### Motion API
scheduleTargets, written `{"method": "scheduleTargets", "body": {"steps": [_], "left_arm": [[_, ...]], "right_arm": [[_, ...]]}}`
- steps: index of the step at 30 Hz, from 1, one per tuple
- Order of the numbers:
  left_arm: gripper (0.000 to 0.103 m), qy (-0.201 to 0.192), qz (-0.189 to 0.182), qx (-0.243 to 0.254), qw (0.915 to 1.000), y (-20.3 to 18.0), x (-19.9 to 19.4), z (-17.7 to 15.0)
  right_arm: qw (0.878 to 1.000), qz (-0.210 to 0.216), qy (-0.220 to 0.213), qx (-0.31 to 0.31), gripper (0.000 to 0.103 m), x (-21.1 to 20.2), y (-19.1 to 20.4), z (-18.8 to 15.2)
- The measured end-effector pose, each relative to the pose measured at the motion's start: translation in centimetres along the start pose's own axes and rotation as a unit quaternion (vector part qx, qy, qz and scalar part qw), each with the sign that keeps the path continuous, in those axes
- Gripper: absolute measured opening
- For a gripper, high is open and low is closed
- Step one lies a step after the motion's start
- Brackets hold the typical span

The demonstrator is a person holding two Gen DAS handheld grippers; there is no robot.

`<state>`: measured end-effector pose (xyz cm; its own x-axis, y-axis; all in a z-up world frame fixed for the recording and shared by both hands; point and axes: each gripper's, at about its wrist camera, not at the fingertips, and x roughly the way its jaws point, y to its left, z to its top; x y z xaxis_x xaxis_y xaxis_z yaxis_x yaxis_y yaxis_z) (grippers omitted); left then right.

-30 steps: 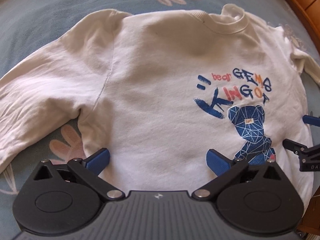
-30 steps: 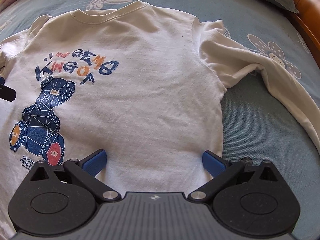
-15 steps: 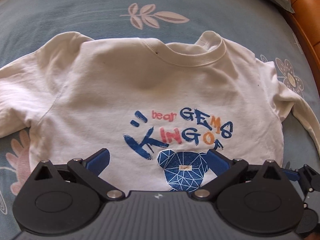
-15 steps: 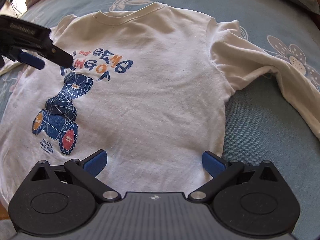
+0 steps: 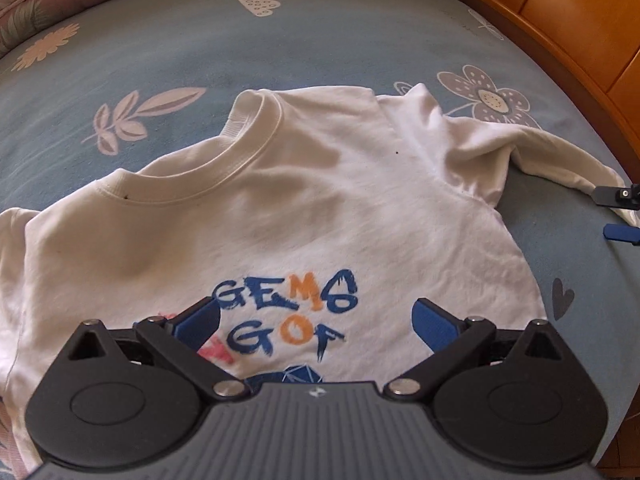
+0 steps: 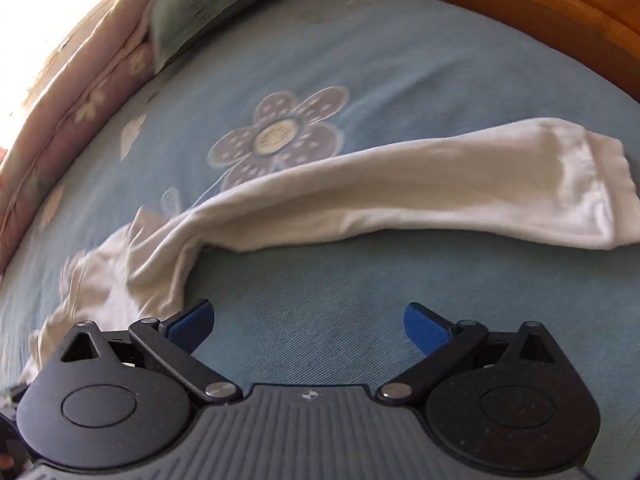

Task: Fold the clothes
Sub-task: 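Grasp the ribbed sleeve cuff with the right gripper and pull it straight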

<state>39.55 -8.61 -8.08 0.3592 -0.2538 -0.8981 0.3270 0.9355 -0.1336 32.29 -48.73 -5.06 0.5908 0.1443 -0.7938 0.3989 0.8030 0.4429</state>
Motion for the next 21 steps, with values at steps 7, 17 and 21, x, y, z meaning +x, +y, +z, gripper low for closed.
{"method": "scheduleTargets", "body": {"steps": [7, 17, 21], "left_arm": [[0.102, -0.018, 0.010, 0.015, 0.9997, -0.8, 1.1, -0.6], [0.102, -0.023, 0.010, 0.026, 0.9993, -0.7, 1.1, -0.9], [0.102, -0.025, 0.017, 0.025, 0.9992, -0.9, 1.1, -0.9]], "right_arm": [[0.973, 0.087, -0.103, 0.189, 0.103, -0.4, -7.6, 0.1], [0.940, 0.130, -0.202, 0.243, 0.103, 1.0, -10.5, 0.2], [0.949, 0.108, -0.214, 0.207, 0.097, 0.7, -10.1, -0.1]]}}
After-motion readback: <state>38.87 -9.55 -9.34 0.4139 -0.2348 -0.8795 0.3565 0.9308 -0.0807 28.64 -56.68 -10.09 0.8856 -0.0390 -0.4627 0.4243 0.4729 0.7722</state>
